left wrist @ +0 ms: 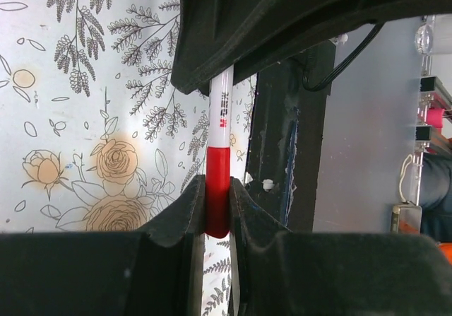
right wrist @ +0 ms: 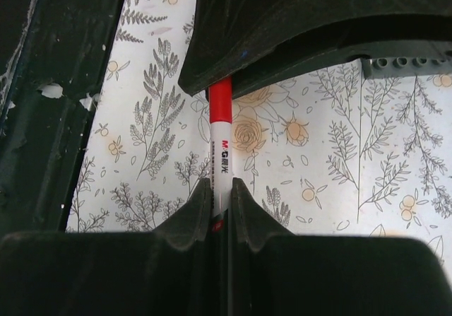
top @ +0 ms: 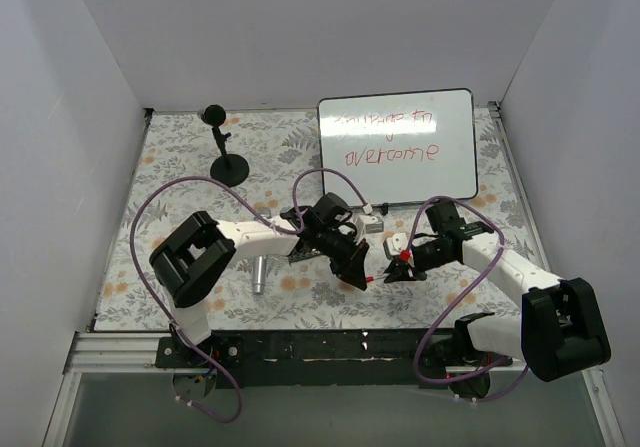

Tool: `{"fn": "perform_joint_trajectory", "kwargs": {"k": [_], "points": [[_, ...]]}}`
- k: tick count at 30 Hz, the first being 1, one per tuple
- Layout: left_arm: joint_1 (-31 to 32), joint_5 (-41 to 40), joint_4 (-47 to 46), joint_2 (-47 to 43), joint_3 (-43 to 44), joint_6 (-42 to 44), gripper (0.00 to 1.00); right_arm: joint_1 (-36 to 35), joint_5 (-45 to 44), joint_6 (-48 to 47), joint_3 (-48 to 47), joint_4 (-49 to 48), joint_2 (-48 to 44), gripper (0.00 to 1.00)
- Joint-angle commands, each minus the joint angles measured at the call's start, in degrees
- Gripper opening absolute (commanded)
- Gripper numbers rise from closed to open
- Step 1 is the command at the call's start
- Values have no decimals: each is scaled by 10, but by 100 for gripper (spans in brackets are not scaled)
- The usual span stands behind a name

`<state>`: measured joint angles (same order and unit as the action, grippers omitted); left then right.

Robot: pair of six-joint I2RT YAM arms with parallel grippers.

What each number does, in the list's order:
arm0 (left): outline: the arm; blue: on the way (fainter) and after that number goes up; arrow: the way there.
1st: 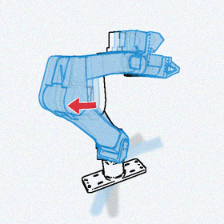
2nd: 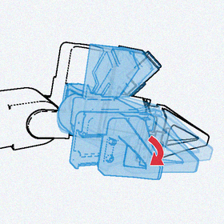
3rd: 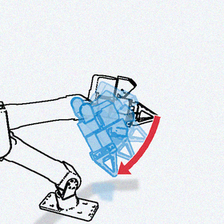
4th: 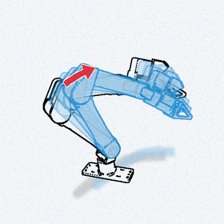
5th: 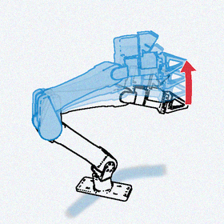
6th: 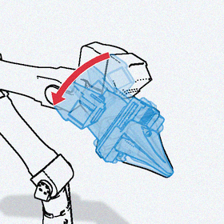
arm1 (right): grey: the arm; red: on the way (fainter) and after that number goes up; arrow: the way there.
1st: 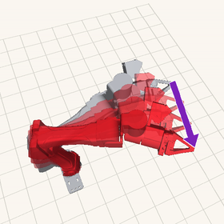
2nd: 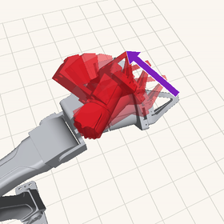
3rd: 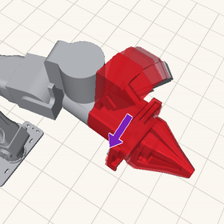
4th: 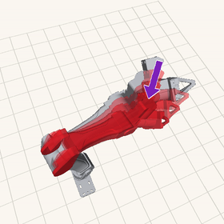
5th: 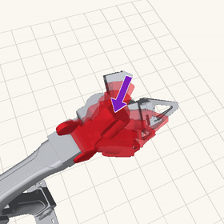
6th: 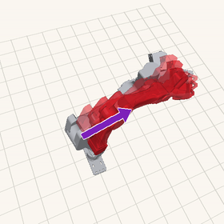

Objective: Write a sentence on the whiteboard
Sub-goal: Insert the whiteboard marker into the pen cap.

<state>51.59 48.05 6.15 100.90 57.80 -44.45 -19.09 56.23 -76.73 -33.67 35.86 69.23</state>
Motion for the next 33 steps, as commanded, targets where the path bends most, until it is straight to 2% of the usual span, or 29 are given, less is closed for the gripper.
{"fn": "perform_joint_trajectory", "kwargs": {"k": [1,8,9,10,11,13,14,17,20,22,24,25,27,33], "points": [[23,26,-123,21,92,-36,0,-22,44,4,-15,-11,3,1],[29,3,-128,29,108,-46,0,-18,6,11,-11,-25,-7,1],[29,-5,-120,24,104,-40,4,-15,-5,11,-11,-25,-9,1],[28,-22,-108,17,100,-33,13,-10,-7,11,-15,-24,-10,1],[28,-36,-91,9,93,-27,33,5,-7,0,-17,-18,-12,1],[26,-47,-78,-25,64,-19,39,20,-2,-14,-26,7,-15,1],[25,-65,-70,-38,52,-18,50,34,-2,-21,-27,15,-16,1],[19,-107,-46,-105,7,-11,61,49,-10,-33,-26,30,-33,1],[8,-132,-11,-181,-29,1,66,56,-36,-30,-27,40,-52,1],[-1,-165,9,-241,-50,7,72,61,-56,-26,-29,47,-62,1],[-7,-222,32,-286,-64,7,83,63,-77,-8,-29,41,-67,1],[-9,-246,39,-327,-73,5,98,64,-86,6,-29,40,-66,1],[-18,-307,51,-372,-96,2,98,64,-107,19,-29,40,-60,1],[-28,-415,33,-523,-191,-28,98,64,-156,87,-14,8,-46,1]]}}
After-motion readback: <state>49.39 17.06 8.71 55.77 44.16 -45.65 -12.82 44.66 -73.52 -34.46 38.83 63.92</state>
